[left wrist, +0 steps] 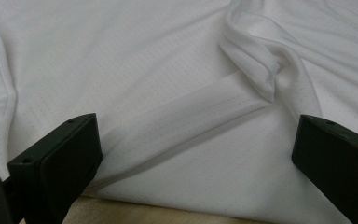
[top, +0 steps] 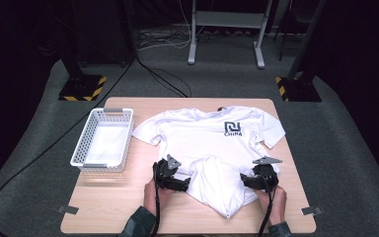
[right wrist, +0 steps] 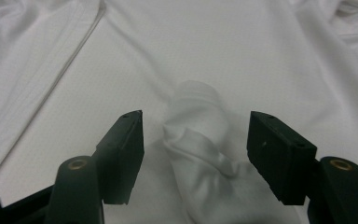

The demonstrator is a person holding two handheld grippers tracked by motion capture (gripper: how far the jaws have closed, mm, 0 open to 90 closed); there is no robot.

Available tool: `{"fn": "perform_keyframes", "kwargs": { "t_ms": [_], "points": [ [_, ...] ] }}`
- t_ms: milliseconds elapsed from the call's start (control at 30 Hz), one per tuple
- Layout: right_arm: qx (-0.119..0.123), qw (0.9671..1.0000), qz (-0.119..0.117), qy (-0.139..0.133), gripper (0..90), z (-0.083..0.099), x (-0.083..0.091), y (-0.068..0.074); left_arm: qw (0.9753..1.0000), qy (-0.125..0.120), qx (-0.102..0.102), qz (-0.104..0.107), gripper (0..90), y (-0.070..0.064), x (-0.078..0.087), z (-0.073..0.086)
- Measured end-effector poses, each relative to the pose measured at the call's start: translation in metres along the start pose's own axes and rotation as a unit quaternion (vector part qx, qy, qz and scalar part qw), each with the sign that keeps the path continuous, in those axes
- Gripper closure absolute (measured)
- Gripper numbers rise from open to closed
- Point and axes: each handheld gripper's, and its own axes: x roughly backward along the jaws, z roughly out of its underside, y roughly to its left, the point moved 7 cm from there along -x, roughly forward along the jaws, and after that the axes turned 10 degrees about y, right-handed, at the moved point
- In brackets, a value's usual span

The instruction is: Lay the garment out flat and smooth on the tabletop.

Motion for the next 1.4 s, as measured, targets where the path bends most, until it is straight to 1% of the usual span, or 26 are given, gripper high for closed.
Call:
{"fn": "perform_keyframes", "kwargs": {
  "t_ms": [67,100,133,233,300,400,500,567,633,667,700,733,767,800,867,900,933,967,1033,1100,1133,1200,1267,1333,1367,1400],
  "points": [
    [0.011,0.9999,0.003,0.01,46.4,-0.002,-0.01,0.002,1.0,0.001,0.0,0.0,1.2,0.0,0.0,0.0],
    [0.011,0.9999,-0.001,0.0,55.1,-0.002,-0.009,0.003,1.0,0.001,0.0,0.0,1.2,0.0,0.0,0.0],
    [0.014,0.9999,0.004,-0.002,61.6,-0.002,-0.009,0.003,1.0,0.0,0.0,0.0,1.2,0.0,0.0,0.0],
    [0.016,0.9999,0.002,-0.006,74.1,0.006,-0.002,0.002,1.0,0.0,0.0,0.0,1.2,0.0,0.0,0.0],
    [0.016,0.9998,0.004,-0.009,77.1,0.013,0.004,-0.002,1.0,-0.001,0.001,0.0,1.2,0.0,0.0,0.0],
    [0.008,0.9997,0.008,-0.021,78.8,0.027,0.019,-0.007,1.0,-0.001,0.001,0.0,1.2,0.0,0.0,0.0],
    [0.0,0.9995,0.019,-0.027,78.8,0.045,0.035,-0.012,1.0,0.0,0.0,0.0,1.2,0.0,0.0,0.0],
    [-0.007,0.9994,0.022,-0.024,78.5,0.059,0.043,-0.015,1.0,0.0,0.0,0.0,1.2,0.0,0.0,0.0],
    [-0.016,0.9995,0.024,-0.014,75.5,0.072,0.048,-0.018,1.0,0.0,0.0,0.0,1.2,0.0,0.0,0.0],
    [-0.021,0.9994,0.024,-0.013,71.3,0.076,0.05,-0.02,1.0,0.0,0.0,0.0,1.2,0.0,0.0,0.0],
    [-0.03,0.9992,0.022,-0.014,64.8,0.079,0.052,-0.021,1.0,0.0,0.0,0.0,1.2,0.0,0.0,0.0],
    [-0.034,0.999,0.019,-0.019,61.0,0.079,0.053,-0.022,1.0,0.0,0.0,0.0,1.2,0.0,0.0,0.0],
    [-0.036,0.9988,0.015,-0.031,56.8,0.077,0.054,-0.021,1.0,0.0,0.001,0.0,1.2,0.0,0.0,0.0],
    [-0.04,0.9985,0.012,-0.037,49.5,0.073,0.055,-0.02,1.0,0.0,0.001,0.0,1.1,0.0,0.0,0.0],
    [-0.038,0.998,0.008,-0.05,45.7,0.064,0.053,-0.016,1.0,0.0,0.001,0.0,1.1,0.0,0.0,0.0],
    [-0.036,0.9981,0.009,-0.048,41.6,0.059,0.049,-0.014,1.0,0.0,0.0,0.0,1.1,0.0,0.0,0.0],
    [-0.034,0.9984,0.014,-0.044,36.8,0.055,0.043,-0.012,1.0,0.0,0.0,0.0,1.1,0.0,0.0,0.0],
    [-0.03,0.9986,0.021,-0.038,36.2,0.051,0.037,-0.011,1.0,0.0,0.0,0.0,1.2,0.0,0.0,0.0],
    [-0.026,0.9991,0.024,-0.021,32.4,0.048,0.026,-0.01,1.0,0.0,0.0,0.0,1.1,0.0,0.0,0.0],
    [-0.025,0.9992,0.031,-0.005,29.6,0.05,0.019,-0.009,1.0,0.0,0.0,0.0,1.1,0.0,0.0,0.0],
    [-0.03,0.9991,0.028,-0.009,29.3,0.052,0.02,-0.009,1.0,0.0,0.0,0.0,1.2,0.0,0.0,0.0],
    [-0.033,0.9988,0.035,-0.004,26.2,0.06,0.024,-0.012,1.0,0.0,0.0,0.0,1.1,0.0,0.0,0.0],
    [-0.036,0.9987,0.035,0.001,24.8,0.068,0.031,-0.016,1.0,0.0,0.0,0.0,1.2,0.0,0.0,0.0],
    [-0.034,0.998,0.049,0.021,20.9,0.079,0.038,-0.02,1.0,0.0,0.002,-0.001,1.2,0.001,0.0,0.0],
    [-0.035,0.9976,0.05,0.033,20.2,0.085,0.042,-0.022,1.0,0.0,0.002,-0.001,1.2,0.001,0.0,0.001],
    [-0.037,0.9974,0.051,0.035,20.2,0.09,0.048,-0.024,1.0,0.0,0.003,-0.002,1.2,0.001,0.001,0.001]
  ]
}}
